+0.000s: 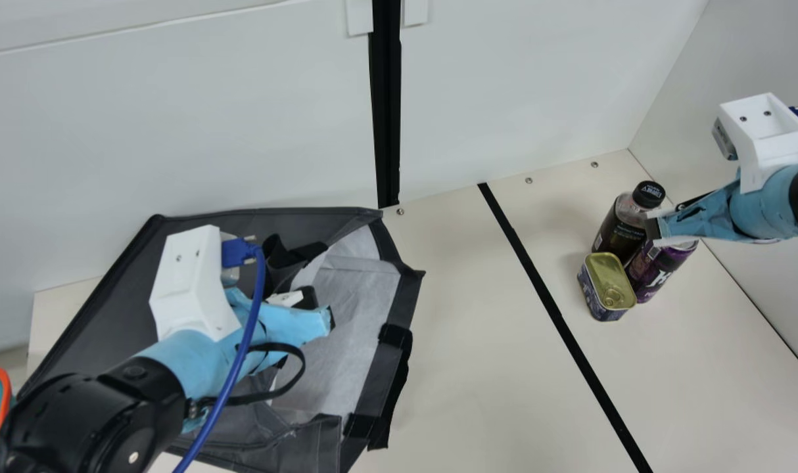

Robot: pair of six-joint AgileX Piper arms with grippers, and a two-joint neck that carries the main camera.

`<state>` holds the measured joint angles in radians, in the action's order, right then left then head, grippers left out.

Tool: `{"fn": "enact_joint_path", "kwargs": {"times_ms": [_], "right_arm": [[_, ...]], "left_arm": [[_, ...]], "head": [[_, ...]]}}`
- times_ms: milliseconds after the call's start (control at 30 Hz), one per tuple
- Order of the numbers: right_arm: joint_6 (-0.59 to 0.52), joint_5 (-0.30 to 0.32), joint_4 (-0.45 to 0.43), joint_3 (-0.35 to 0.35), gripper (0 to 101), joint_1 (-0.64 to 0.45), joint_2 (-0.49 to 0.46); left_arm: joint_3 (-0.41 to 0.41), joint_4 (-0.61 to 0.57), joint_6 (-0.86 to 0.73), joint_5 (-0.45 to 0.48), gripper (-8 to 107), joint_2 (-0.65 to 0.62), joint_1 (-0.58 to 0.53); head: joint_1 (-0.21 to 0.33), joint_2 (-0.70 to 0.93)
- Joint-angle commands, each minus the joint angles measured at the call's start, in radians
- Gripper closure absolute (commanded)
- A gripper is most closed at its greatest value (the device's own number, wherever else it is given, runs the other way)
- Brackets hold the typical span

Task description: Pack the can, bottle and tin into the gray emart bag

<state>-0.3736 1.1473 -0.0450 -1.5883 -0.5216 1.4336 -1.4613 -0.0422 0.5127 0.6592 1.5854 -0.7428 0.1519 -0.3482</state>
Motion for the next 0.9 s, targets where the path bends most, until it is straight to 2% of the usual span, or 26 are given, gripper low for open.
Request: {"fn": "enact_joint_path", "kwargs": {"times_ms": [0, 867], "right_arm": [[-0.004, -0.001, -0.001, -0.001, 10, -0.004, 0.007], [-0.032, -0.047, 0.015, 0.029, 10, -0.057, 0.113]], "left_arm": [[0.0, 0.0, 0.0, 0.0, 89, 0.0, 0.0], [0.0, 0.0, 0.0, 0.0, 89, 0.0, 0.0]], "head": [[0.023, -0.001], [0.023, -0.001]]}}
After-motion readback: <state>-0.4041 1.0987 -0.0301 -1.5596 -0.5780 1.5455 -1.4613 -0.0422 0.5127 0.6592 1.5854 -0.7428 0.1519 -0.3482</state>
